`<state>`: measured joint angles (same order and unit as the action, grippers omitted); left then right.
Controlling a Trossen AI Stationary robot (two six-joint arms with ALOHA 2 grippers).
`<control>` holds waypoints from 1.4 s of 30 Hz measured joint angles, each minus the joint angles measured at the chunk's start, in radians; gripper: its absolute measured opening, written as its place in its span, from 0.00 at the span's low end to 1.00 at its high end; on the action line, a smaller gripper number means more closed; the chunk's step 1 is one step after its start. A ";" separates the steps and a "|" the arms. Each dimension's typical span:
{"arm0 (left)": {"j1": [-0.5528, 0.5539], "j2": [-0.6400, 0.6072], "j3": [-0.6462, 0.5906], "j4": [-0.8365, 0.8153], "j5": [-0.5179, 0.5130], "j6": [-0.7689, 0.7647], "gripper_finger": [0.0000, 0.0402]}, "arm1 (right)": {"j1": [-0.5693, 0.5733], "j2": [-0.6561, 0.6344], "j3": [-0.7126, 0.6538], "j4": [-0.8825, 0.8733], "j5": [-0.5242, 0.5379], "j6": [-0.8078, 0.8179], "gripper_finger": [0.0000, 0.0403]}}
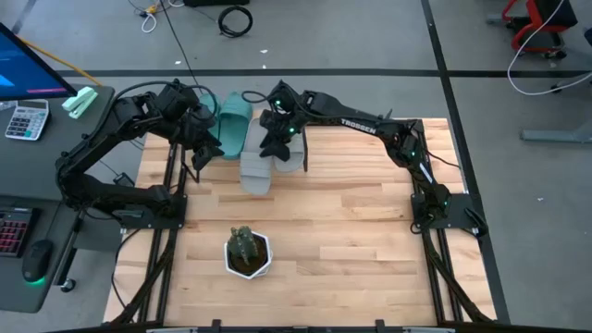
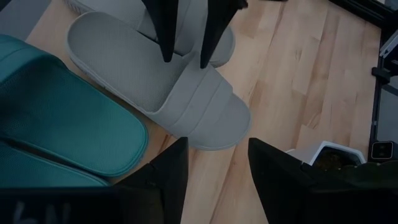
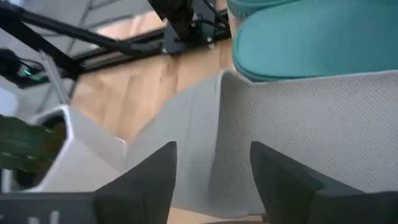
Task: Pick and place slides into the shelf
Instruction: Adjust the gray slipper
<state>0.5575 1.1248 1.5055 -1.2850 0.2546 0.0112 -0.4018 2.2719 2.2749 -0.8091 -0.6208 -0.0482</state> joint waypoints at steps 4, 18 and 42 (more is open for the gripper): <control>0.000 0.000 0.000 0.000 0.000 0.000 0.43 | 0.010 0.000 0.000 -0.024 0.041 -0.032 0.51; 0.000 0.000 0.000 0.000 0.000 0.000 0.43 | 0.012 0.000 0.001 -0.036 0.090 -0.053 0.51; 0.000 0.000 0.000 0.003 0.000 -0.007 0.43 | -0.023 -0.002 0.011 -0.014 0.090 -0.027 0.50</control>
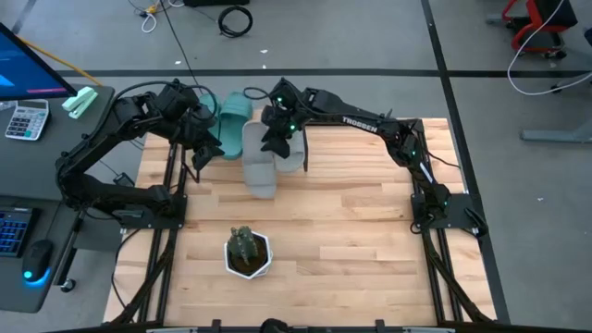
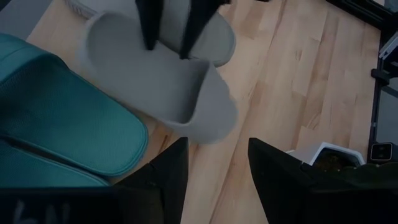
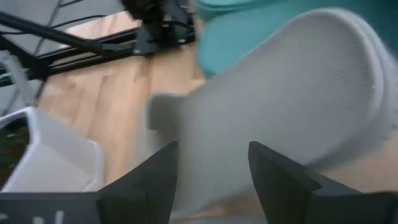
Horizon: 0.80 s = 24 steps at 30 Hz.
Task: Pick and place slides into the shelf
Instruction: Adjust the gray slipper
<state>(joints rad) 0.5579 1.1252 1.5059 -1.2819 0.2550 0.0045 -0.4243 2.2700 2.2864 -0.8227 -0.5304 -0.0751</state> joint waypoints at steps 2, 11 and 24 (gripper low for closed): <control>0.000 0.000 0.000 0.000 0.000 0.000 0.43 | -0.009 0.000 0.000 -0.003 0.002 0.005 0.50; 0.000 0.000 0.000 0.000 0.000 0.000 0.43 | -0.007 0.000 0.000 0.033 0.019 -0.003 0.49; 0.000 0.000 0.000 0.000 0.000 -0.001 0.43 | -0.036 -0.070 0.000 0.081 0.059 0.004 0.49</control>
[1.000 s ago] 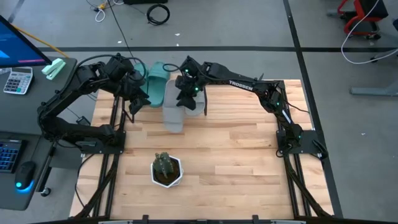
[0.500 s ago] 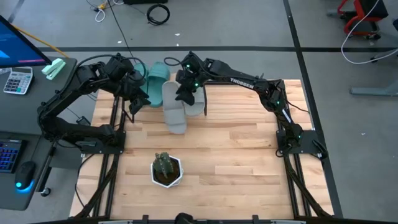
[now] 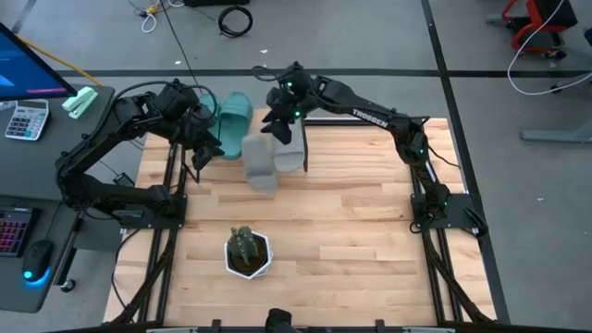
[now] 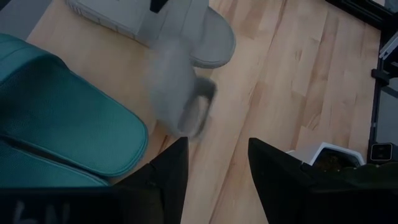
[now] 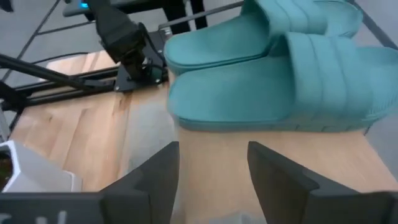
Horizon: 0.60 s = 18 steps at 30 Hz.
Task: Pick and place slides into the shelf
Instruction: Adjust the gray slipper
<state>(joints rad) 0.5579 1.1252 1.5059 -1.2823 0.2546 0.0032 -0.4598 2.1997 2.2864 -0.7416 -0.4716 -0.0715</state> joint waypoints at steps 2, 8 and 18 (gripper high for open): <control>0.000 0.000 0.000 0.000 0.000 0.000 0.43 | -0.006 -0.005 0.000 -0.005 0.003 0.001 0.49; 0.000 0.000 0.000 0.000 0.000 0.000 0.43 | 0.011 -0.008 0.000 -0.006 -0.002 0.001 0.49; 0.000 0.000 0.000 0.006 0.000 0.000 0.43 | 0.063 -0.008 0.000 -0.002 0.051 -0.130 0.51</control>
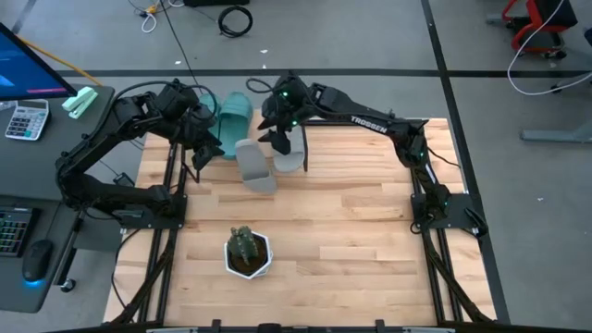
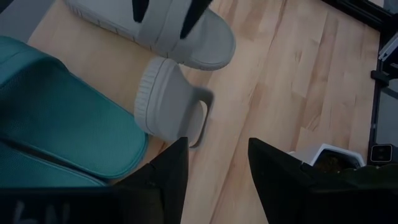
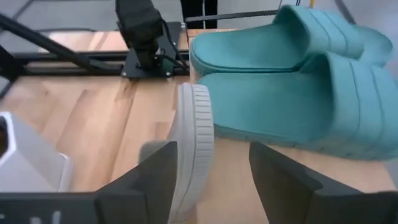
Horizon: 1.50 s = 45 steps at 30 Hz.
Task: Pick and place slides into the shelf
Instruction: Adjust the gray slipper
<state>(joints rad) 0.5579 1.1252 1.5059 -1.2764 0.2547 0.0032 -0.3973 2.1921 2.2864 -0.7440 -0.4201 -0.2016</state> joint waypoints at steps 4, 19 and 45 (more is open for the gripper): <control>0.000 0.000 0.000 0.003 0.000 0.000 0.43 | 0.011 0.000 0.000 0.030 0.008 0.012 0.54; 0.000 0.000 0.000 0.012 0.000 0.000 0.43 | 0.028 0.009 -0.005 0.070 0.012 0.067 0.59; 0.000 0.000 0.000 0.011 0.000 0.000 0.43 | 0.058 0.093 -0.007 0.128 0.054 0.096 0.51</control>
<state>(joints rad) 0.5579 1.1255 1.5059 -1.2659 0.2546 0.0029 -0.3397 2.2856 2.2795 -0.6158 -0.3663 -0.1059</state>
